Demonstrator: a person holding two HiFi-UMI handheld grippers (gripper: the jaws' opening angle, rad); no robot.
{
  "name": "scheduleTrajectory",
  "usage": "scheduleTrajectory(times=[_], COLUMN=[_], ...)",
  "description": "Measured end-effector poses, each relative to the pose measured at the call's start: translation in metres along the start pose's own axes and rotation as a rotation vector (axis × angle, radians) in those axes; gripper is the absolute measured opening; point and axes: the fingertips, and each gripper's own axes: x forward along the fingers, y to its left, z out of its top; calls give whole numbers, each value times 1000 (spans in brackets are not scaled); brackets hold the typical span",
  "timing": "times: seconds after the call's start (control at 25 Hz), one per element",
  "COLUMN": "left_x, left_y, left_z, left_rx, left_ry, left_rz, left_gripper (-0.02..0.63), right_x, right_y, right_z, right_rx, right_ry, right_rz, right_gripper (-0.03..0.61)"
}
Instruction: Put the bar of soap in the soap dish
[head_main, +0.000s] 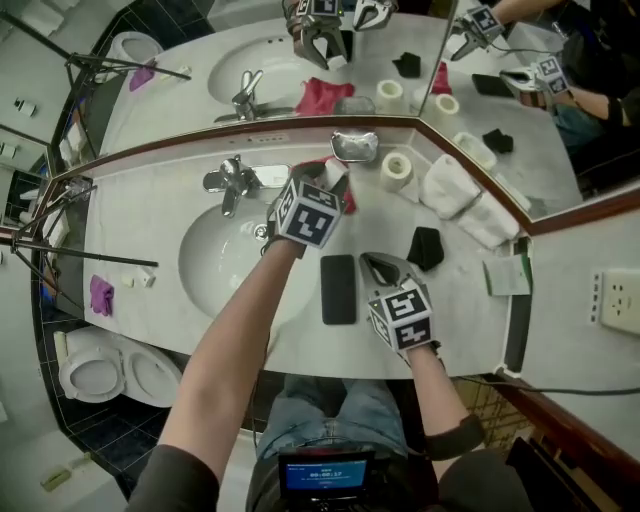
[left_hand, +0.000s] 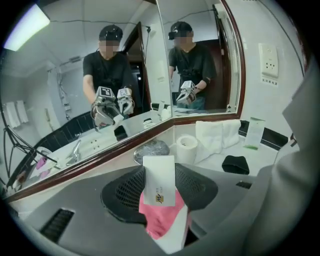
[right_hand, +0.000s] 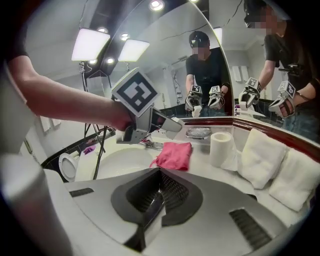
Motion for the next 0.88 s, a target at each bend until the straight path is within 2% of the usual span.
scheduleTrajectory(times=[0.24, 0.4, 0.56, 0.88], left_x=[41, 63, 84, 98], left_y=[15, 21, 22, 23], left_z=[18, 29, 26, 24], left_rx=[78, 131, 141, 129], left_ry=[30, 58, 90, 91], left_rz=[-7, -19, -34, -21], left_gripper=[189, 189, 189, 191], right_x=[24, 28, 23, 11], right_y=[10, 8, 9, 5], right_z=[-4, -9, -7, -15], right_rx=[8, 10, 29, 59], right_ry=[1, 1, -3, -9], right_rz=[40, 36, 50, 44], right_gripper=[21, 21, 21, 21])
